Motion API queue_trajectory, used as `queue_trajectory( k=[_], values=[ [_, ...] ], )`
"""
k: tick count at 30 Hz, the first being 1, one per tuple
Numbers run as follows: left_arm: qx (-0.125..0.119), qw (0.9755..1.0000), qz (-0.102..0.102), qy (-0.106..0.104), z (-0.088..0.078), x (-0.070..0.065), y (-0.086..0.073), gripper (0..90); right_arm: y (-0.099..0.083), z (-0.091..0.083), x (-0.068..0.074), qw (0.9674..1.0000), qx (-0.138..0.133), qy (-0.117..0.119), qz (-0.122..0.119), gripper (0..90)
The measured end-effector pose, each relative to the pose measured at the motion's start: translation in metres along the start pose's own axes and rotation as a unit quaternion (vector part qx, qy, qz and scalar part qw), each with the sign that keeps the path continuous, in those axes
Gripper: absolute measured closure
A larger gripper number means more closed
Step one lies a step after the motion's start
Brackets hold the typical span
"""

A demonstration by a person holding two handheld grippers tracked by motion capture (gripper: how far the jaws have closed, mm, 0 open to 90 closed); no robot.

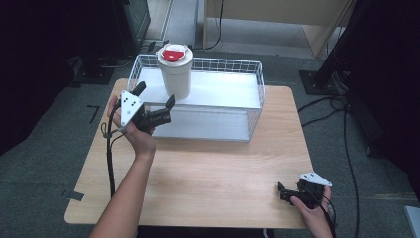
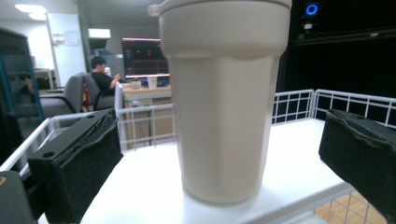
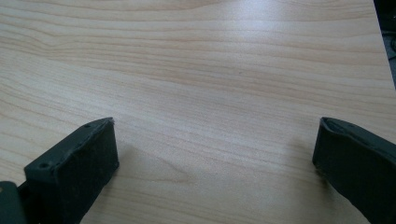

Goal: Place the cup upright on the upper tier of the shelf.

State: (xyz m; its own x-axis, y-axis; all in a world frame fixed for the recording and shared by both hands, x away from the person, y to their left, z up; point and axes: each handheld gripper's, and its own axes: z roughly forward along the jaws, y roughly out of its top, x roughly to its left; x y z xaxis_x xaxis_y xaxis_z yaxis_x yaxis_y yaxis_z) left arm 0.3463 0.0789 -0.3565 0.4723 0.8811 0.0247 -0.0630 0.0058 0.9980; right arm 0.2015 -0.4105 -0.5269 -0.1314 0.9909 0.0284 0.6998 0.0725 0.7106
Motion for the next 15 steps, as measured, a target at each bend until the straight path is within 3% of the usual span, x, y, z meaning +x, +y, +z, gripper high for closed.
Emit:
queue_trajectory(
  k=[9, 15],
  values=[
    [0.013, 0.9998, -0.004, 0.016, -0.03, 0.007, -0.018, 0.0, 0.0, 0.0, 0.0, 1.0, 0.0, 0.0, -0.001, 0.0],
    [0.038, 0.9985, 0.01, 0.038, -0.05, 0.009, -0.036, 0.0, 0.0, 0.0, 0.0, 1.0, -0.001, 0.0, -0.001, 0.0]
  ],
)
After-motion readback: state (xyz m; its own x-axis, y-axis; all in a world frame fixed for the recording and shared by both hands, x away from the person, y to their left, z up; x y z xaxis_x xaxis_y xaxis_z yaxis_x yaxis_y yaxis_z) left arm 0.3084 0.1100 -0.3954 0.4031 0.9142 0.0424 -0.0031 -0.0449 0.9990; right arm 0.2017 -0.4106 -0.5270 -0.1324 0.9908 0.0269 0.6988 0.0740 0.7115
